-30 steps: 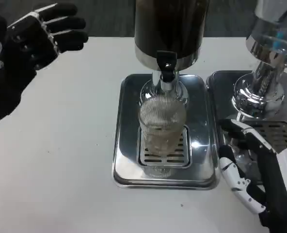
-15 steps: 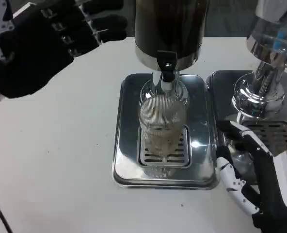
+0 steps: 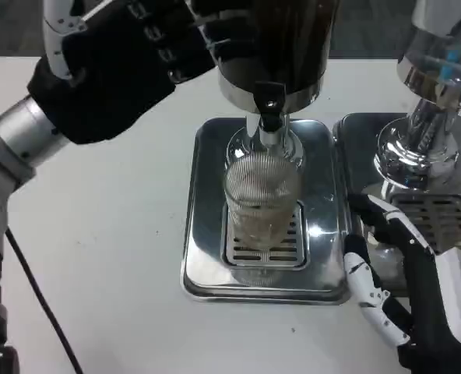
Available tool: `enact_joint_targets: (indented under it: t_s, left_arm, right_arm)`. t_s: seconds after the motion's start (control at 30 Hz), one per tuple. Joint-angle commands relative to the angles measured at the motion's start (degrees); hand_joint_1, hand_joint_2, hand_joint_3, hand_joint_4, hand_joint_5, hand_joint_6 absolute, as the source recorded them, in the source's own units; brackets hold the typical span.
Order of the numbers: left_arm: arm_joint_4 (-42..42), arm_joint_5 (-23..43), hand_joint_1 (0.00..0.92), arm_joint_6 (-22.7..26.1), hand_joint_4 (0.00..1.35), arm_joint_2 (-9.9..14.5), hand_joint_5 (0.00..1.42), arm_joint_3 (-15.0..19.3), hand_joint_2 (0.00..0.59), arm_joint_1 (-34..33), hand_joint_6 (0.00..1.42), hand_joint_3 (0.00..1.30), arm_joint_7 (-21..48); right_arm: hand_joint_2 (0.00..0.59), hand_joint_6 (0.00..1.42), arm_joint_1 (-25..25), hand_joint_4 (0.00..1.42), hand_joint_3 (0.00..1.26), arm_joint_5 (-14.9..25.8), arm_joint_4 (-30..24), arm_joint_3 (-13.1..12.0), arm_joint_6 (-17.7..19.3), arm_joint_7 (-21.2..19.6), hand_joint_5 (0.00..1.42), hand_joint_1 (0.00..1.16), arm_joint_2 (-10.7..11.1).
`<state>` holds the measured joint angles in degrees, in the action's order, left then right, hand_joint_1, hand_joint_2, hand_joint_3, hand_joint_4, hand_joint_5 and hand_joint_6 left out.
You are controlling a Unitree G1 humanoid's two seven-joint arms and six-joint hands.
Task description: Grasp the cup under the faucet to collect the drink, then remove the cup.
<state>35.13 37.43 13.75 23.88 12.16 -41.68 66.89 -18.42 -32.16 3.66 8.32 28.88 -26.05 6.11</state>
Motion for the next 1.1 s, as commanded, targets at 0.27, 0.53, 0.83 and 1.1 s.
enact_joint_targets:
  t_s: [0.27,0.53,0.83,1.1]
  left_arm:
    - [2.0,-7.0,0.000,-7.2,0.32,-5.5,0.34,-0.8,0.131,-0.6,0.25,0.32,-2.9]
    - [2.9,-9.8,0.000,-10.6,0.31,-6.4,0.33,-1.6,0.131,-0.3,0.23,0.32,-2.9]
    - [4.4,-12.7,0.000,-13.3,0.30,-6.4,0.32,-3.4,0.127,0.9,0.23,0.31,-1.8]
    - [5.2,-15.2,0.000,-17.9,0.30,-6.0,0.32,-4.6,0.126,2.2,0.22,0.31,-1.9]
  right_arm:
    - [0.444,0.34,-0.9,0.31,0.32,0.2,-0.4,0.0,1.0,-2.0,0.30,0.29,-1.1]
    - [0.444,0.34,-1.7,0.31,0.32,0.2,-1.1,0.0,0.9,-2.4,0.30,0.29,-1.2]
    - [0.444,0.34,-2.3,0.31,0.32,0.4,-1.7,-0.2,0.7,-2.3,0.30,0.29,-1.2]
    - [0.444,0.34,-2.8,0.31,0.32,0.6,-2.6,-0.3,0.7,-2.0,0.30,0.29,-1.0]
